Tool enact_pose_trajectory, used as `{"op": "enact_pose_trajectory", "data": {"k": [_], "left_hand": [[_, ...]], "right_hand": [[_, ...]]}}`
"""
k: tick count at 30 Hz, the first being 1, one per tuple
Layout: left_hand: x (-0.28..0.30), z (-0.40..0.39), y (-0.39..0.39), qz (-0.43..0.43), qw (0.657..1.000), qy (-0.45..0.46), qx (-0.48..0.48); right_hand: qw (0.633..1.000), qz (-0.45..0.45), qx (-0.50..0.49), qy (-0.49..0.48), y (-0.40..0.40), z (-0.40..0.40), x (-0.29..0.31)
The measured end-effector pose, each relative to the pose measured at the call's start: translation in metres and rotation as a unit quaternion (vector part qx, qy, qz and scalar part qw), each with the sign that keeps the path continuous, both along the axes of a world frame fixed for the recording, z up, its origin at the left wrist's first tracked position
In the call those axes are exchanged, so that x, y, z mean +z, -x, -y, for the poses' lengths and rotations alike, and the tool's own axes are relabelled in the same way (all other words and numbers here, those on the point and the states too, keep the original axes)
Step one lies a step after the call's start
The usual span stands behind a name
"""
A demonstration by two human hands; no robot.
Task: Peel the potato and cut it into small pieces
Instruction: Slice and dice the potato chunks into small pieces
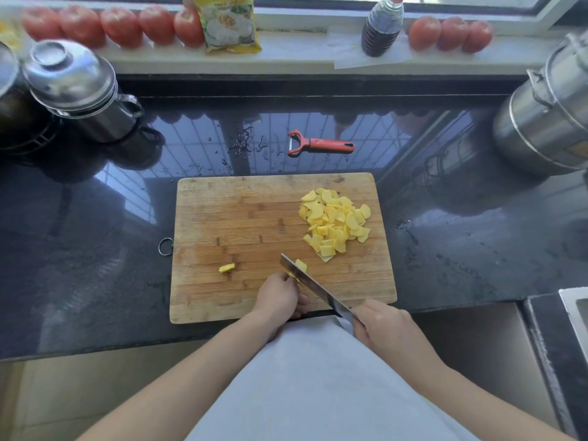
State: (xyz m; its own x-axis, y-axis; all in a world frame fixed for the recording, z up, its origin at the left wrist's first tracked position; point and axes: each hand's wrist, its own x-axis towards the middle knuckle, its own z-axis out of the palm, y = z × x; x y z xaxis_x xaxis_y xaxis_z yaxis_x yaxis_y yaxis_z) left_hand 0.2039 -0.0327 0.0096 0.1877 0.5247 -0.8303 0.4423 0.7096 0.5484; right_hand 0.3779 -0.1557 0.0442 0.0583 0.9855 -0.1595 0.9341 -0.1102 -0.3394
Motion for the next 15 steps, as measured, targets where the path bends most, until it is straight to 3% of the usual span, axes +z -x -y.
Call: {"op": "enact_pose_trajectory", "data": {"k": [10,15], "left_hand": [[0.002,-0.002,-0.002,-0.005,1.0,0.001,-0.002],[0.001,-0.002,-0.002,0.0,1.0,-0.008,0.012]], "right_hand": [[0.998,0.032,0.022,0.058,0.01,-0.016,-0.018],[0.999,0.0,0.016,0.046,0.029,-0.044,-0.038]]}}
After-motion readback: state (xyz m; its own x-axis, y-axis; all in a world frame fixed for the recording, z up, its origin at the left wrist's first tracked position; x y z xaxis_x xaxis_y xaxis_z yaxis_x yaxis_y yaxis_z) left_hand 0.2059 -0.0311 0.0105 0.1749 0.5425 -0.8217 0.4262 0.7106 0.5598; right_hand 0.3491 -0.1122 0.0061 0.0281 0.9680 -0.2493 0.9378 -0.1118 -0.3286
